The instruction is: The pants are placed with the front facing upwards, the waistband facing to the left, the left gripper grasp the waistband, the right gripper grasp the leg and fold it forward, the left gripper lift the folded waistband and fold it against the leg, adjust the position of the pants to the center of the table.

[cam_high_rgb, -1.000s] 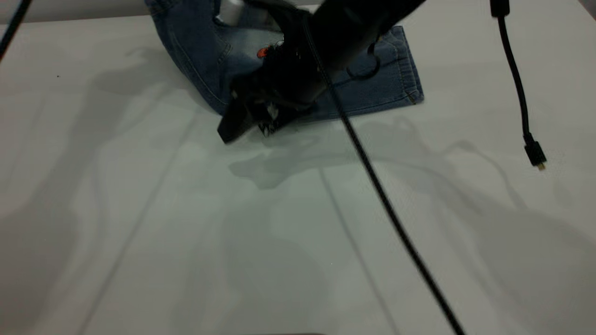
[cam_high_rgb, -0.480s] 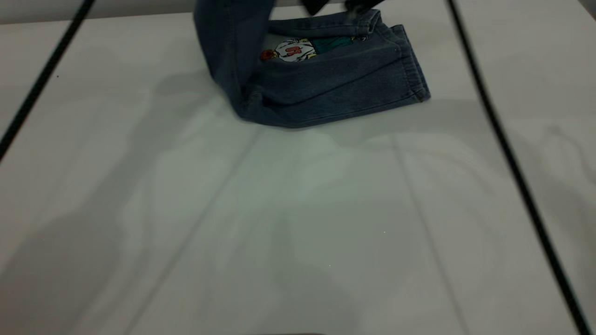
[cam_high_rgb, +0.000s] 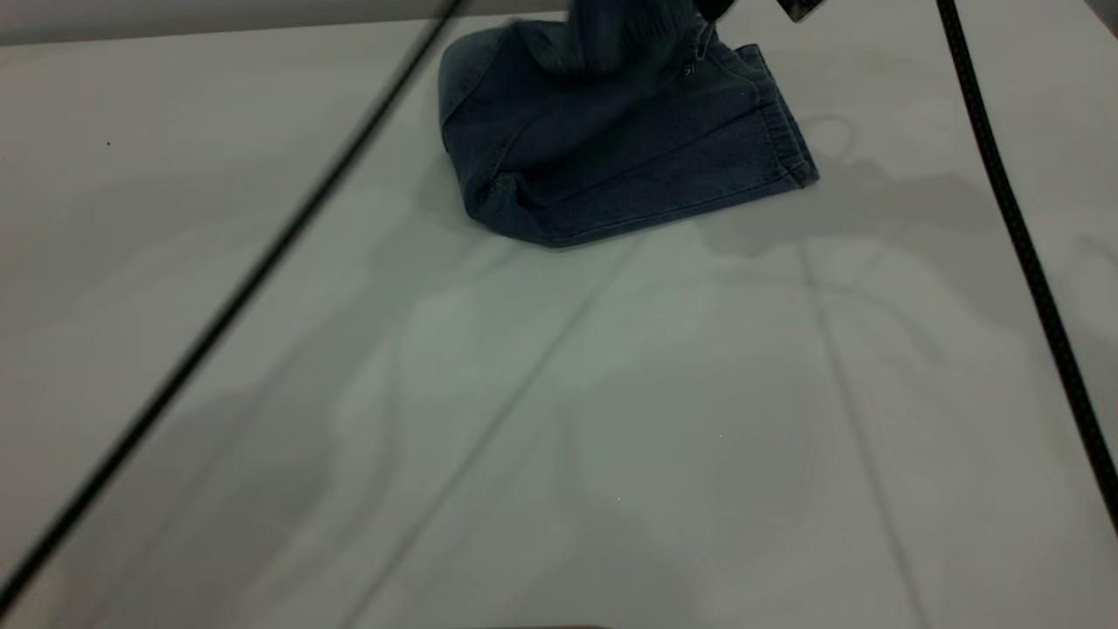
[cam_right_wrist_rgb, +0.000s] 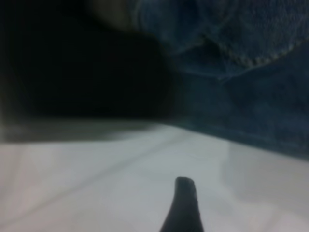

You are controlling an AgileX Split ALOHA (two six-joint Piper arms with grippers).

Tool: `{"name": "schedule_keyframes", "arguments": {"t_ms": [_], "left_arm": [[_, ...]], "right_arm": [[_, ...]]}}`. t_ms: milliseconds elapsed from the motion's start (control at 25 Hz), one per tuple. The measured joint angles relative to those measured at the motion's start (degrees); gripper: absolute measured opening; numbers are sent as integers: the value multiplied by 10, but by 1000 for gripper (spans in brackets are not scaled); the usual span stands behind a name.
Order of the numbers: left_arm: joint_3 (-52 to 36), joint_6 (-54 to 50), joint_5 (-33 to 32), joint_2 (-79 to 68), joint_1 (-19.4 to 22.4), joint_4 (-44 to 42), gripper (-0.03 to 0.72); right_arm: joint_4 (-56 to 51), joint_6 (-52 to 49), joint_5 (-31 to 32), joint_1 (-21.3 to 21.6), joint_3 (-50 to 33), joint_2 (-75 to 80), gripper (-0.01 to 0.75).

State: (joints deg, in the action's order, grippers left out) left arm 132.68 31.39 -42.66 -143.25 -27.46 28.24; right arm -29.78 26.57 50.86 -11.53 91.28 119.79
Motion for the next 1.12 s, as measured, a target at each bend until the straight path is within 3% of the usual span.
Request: {"name": "schedule_keyframes", "arguments": {"t_ms": [200, 280, 520, 600, 960, 1120], "left_arm": [[0, 29, 39, -25, -16, 5, 111], [0, 34, 44, -26, -18, 9, 180], [4, 38, 40, -6, -21, 15, 484], [4, 33, 20, 8, -21, 5, 545], [4, -156, -97, 14, -20, -250, 587], [4, -212, -102, -23, -18, -285, 587]], "right_arm": [[43, -27, 22, 12, 0, -2, 515], [49, -29, 25, 15, 0, -10, 515], [51, -31, 30, 15, -1, -37, 515], [47, -31, 30, 15, -1, -44, 515], [13, -31, 41, 15, -1, -52, 515], [6, -31, 45, 14, -1, -52, 515]]}}
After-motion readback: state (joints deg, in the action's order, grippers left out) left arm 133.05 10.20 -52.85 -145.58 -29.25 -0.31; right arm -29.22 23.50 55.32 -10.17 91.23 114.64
